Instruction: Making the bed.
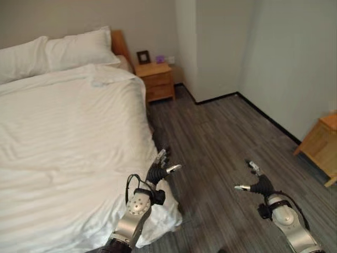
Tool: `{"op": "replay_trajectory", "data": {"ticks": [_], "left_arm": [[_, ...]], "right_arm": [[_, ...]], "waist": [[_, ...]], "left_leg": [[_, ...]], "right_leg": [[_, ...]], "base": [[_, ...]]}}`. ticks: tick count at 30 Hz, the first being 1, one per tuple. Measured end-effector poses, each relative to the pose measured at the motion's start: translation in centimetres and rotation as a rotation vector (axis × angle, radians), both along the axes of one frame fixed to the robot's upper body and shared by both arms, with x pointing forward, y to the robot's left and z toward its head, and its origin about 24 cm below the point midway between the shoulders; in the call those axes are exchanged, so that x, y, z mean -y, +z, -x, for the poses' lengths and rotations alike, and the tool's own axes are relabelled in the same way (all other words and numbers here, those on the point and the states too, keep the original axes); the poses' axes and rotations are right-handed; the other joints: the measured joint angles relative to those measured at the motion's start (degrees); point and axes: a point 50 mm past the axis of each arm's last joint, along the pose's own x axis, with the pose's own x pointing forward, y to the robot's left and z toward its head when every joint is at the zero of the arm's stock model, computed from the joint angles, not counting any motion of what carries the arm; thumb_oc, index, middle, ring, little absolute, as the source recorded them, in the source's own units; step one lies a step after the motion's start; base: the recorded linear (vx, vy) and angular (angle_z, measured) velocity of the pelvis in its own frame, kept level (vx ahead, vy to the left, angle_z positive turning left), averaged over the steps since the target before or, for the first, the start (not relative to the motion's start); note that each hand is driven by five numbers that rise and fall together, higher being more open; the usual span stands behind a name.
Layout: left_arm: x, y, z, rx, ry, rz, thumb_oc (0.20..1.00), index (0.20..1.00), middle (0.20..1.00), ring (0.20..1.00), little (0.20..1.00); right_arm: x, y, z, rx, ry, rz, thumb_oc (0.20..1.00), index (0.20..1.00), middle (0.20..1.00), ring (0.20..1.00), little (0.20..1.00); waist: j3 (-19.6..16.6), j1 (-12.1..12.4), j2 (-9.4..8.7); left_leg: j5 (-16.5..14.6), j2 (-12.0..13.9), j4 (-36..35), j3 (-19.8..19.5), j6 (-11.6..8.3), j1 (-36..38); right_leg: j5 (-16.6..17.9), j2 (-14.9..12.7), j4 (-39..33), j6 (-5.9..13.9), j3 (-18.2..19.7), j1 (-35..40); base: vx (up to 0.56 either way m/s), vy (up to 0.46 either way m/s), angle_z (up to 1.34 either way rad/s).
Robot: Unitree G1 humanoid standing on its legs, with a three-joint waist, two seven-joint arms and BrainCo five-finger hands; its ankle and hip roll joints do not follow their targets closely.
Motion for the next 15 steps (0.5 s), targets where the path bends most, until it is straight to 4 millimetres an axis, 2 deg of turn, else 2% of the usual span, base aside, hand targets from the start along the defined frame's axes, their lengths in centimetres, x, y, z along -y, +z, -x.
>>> {"op": "replay_trajectory", "data": {"ticks": [1, 2, 3, 5, 6, 7, 8, 10, 11, 12, 13, 14, 15], "left_arm": [[0.2, -0.1, 0.1, -0.003, -0.003, 0.007, 1.000, 1.000, 1.000, 1.000, 1.000], [0.6, -0.2, 0.4, -0.008, 0.003, 0.029, 1.000, 1.000, 1.000, 1.000, 1.000], [1.3, -0.2, 0.5, -0.006, -0.005, 0.054, 1.000, 1.000, 1.000, 1.000, 1.000], [1.8, -0.3, 0.4, -0.010, -0.022, 0.060, 1.000, 1.000, 1.000, 1.000, 1.000], [2.0, -0.2, 0.3, -0.006, -0.032, 0.057, 1.000, 1.000, 1.000, 1.000, 1.000], [2.2, -0.1, 0.0, -0.002, -0.039, 0.054, 1.000, 1.000, 1.000, 1.000, 1.000], [2.2, -0.1, -0.1, 0.001, -0.037, 0.052, 1.000, 1.000, 1.000, 1.000, 1.000], [2.0, -0.6, -0.1, -0.017, -0.024, 0.045, 1.000, 1.000, 1.000, 1.000, 1.000], [1.9, -0.8, -0.1, -0.026, -0.017, 0.041, 1.000, 1.000, 1.000, 1.000, 1.000], [1.9, -1.0, -0.1, -0.036, -0.008, 0.039, 1.000, 1.000, 1.000, 1.000, 1.000], [2.0, -1.0, -0.1, -0.037, -0.009, 0.042, 1.000, 1.000, 1.000, 1.000, 1.000], [2.2, -0.9, -0.2, -0.035, -0.009, 0.048, 1.000, 1.000, 1.000, 1.000, 1.000], [2.5, -0.7, -0.5, -0.028, -0.008, 0.057, 1.000, 1.000, 1.000, 1.000, 1.000]], "right_arm": [[0.1, 0.0, 0.0, -0.002, 0.002, 0.008, 1.000, 1.000, 1.000, 1.000, 1.000], [0.2, 0.1, -0.1, 0.000, 0.009, 0.016, 1.000, 1.000, 1.000, 1.000, 1.000], [0.3, 0.3, -0.3, 0.002, 0.017, 0.032, 1.000, 1.000, 1.000, 1.000, 1.000], [0.4, 0.0, 0.0, -0.022, 0.030, 0.043, 1.000, 1.000, 1.000, 1.000, 1.000], [0.2, -0.2, 0.1, -0.029, 0.035, 0.040, 1.000, 1.000, 1.000, 1.000, 1.000], [-0.1, -0.3, 0.1, -0.031, 0.038, 0.031, 1.000, 1.000, 1.000, 1.000, 1.000], [-0.2, -0.3, 0.0, -0.028, 0.034, 0.023, 1.000, 1.000, 1.000, 1.000, 1.000], [-0.8, -0.5, -0.2, -0.028, 0.038, 0.005, 1.000, 1.000, 1.000, 1.000, 1.000], [-1.1, -0.6, -0.4, -0.029, 0.045, 0.001, 1.000, 1.000, 1.000, 1.000, 1.000], [-1.5, -0.4, -1.1, -0.020, 0.054, -0.003, 1.000, 1.000, 1.000, 1.000, 1.000], [-1.6, -0.3, -1.3, -0.013, 0.056, -0.002, 1.000, 1.000, 1.000, 1.000, 1.000], [-1.6, -0.2, -1.5, -0.006, 0.058, -0.002, 1.000, 1.000, 1.000, 1.000, 1.000], [-1.7, 0.0, -1.7, 0.006, 0.053, -0.001, 1.000, 1.000, 1.000, 1.000, 1.000]], "waist": [[0.26, 0.15, -0.39], [0.45, 0.65, -0.64], [1.91, 2.29, -1.23], [3.29, 2.26, -0.81], [3.74, 1.94, -0.77], [4.38, 1.61, -1.46], [4.52, 1.68, -1.63], [4.63, 2.78, -1.49], [4.80, 3.21, -1.57], [5.91, 4.39, -0.94], [6.28, 4.82, -0.56], [6.66, 5.35, -0.29], [7.53, 6.05, -0.22]], "left_leg": [[-0.81, -1.40, 3.06, -3.64, -0.39, -2.96], [-4.23, -5.48, 3.29, -8.22, -1.04, -5.02], [-6.66, -11.76, -0.33, -12.77, -0.31, -6.53], [-6.07, -12.76, -7.88, -9.36, 0.52, -7.35], [-5.29, -12.93, -12.67, -7.94, 1.61, -7.69], [-4.13, -14.58, -22.18, -7.22, 3.01, -6.63], [-3.14, -15.47, -26.01, -7.13, 4.09, -6.65], [-2.22, -17.87, -33.46, -10.85, 4.53, -5.75], [-1.85, -18.71, -35.42, -12.59, 4.32, -5.56], [-0.74, -19.50, -35.48, -14.72, 5.19, -6.31], [-0.24, -19.44, -35.49, -14.92, 4.48, -7.11], [0.18, -19.15, -35.48, -13.79, 4.49, -7.76], [0.57, -18.63, -35.48, -10.99, 5.04, -8.29]], "right_leg": [[0.73, -0.08, 0.33, -0.98, 1.82, -0.34], [0.99, -0.94, 0.72, -0.47, 4.20, -1.81], [1.64, -2.09, 0.69, -0.44, 7.39, -3.25], [1.55, -0.51, -0.02, -0.92, 7.92, -2.64], [0.71, 0.48, -0.07, -1.11, 8.23, -2.11], [0.05, 1.28, -0.06, -1.34, 8.25, -1.97], [-0.30, 1.75, -0.06, -1.15, 8.44, -1.90], [-0.72, 2.51, -0.05, -1.29, 10.12, -1.81], [-0.79, 2.85, -0.05, -1.35, 11.04, -1.73], [-1.17, 3.64, -0.08, -1.48, 11.83, -1.08], [-1.71, 4.03, -0.08, -1.43, 11.99, -0.64], [-2.14, 4.24, -0.08, -1.23, 11.90, -0.15], [-2.82, 4.31, -0.09, -0.99, 11.76, 1.07]], "base": [[-0.03, -0.064, -0.95], [0.11, -0.024, -1.20], [0.13, 0.004, -1.31], [0.16, 0.044, -0.72], [0.21, 0.064, -0.13], [0.21, 0.034, -0.13], [0.30, 0.045, -0.16], [0.16, 0.017, -0.27], [0.26, 0.043, -0.44], [0.37, 0.084, -0.31], [0.40, 0.114, -0.22], [0.36, 0.124, 0.03], [0.25, 0.085, 0.15]]}}
